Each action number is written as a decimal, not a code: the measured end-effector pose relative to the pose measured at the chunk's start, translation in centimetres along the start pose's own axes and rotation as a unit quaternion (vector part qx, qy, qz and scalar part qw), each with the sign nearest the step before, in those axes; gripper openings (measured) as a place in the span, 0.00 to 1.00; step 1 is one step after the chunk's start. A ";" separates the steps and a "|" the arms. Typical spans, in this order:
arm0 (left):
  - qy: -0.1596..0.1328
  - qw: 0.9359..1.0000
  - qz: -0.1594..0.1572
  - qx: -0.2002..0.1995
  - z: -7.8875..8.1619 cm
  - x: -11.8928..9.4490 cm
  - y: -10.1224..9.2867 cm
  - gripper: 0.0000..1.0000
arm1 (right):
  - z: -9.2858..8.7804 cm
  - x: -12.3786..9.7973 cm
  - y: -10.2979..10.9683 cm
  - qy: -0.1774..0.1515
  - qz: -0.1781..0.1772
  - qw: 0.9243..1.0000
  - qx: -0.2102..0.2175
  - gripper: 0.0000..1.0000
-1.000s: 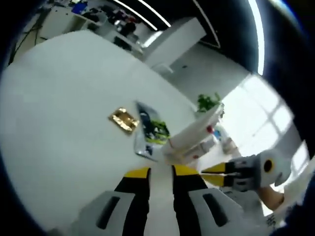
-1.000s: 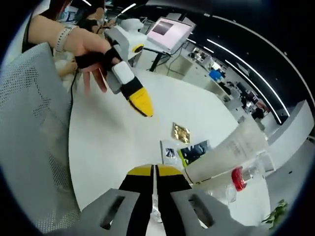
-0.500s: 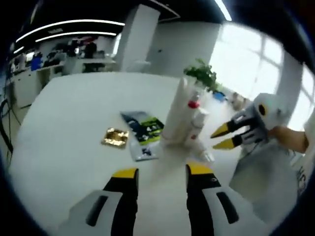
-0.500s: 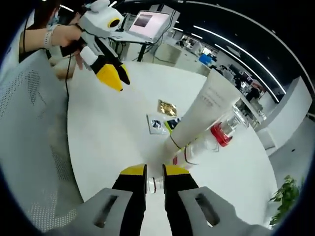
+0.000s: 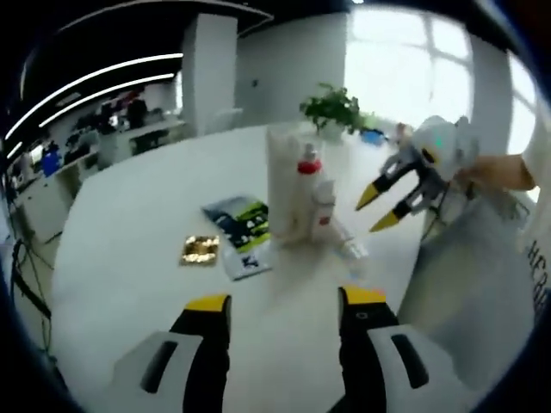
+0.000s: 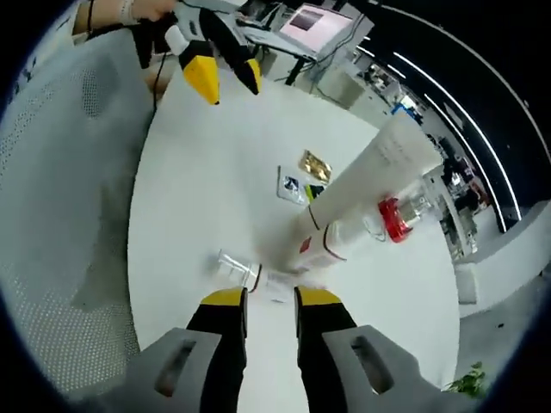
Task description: Arrange the skincare products in the storage area until every visible bottle or jar stands upright without overlapping.
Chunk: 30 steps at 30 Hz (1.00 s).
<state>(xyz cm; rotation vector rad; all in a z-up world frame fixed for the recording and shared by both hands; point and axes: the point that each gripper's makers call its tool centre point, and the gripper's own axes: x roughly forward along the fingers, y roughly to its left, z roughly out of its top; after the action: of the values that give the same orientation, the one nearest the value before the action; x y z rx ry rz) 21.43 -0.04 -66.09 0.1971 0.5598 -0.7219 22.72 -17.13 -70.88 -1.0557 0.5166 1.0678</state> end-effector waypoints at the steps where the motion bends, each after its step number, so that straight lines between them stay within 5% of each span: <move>1: -0.001 1.000 0.000 0.001 0.0 0.0 -0.1 0.55 | -0.1 0.2 -0.1 0.001 0.004 1.000 -0.002 0.23; 6: -0.008 1.000 -0.012 0.012 0.6 -0.5 -1.7 0.59 | -1.7 1.8 0.2 0.020 0.049 0.997 -0.047 0.28; 20: -0.009 1.000 -0.026 0.015 0.6 -2.1 -3.5 0.70 | -3.0 4.7 -2.6 0.009 0.096 0.994 -0.055 0.36; 30: -0.010 1.000 -0.025 0.000 0.5 -2.9 -3.7 0.77 | -3.3 5.5 -1.0 0.013 0.163 0.984 -0.074 0.30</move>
<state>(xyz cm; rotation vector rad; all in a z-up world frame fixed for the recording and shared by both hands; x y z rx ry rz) 17.36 -1.35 -64.04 0.1763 0.5466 -0.7710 26.42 -17.63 -76.16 -1.1413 0.6549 1.3998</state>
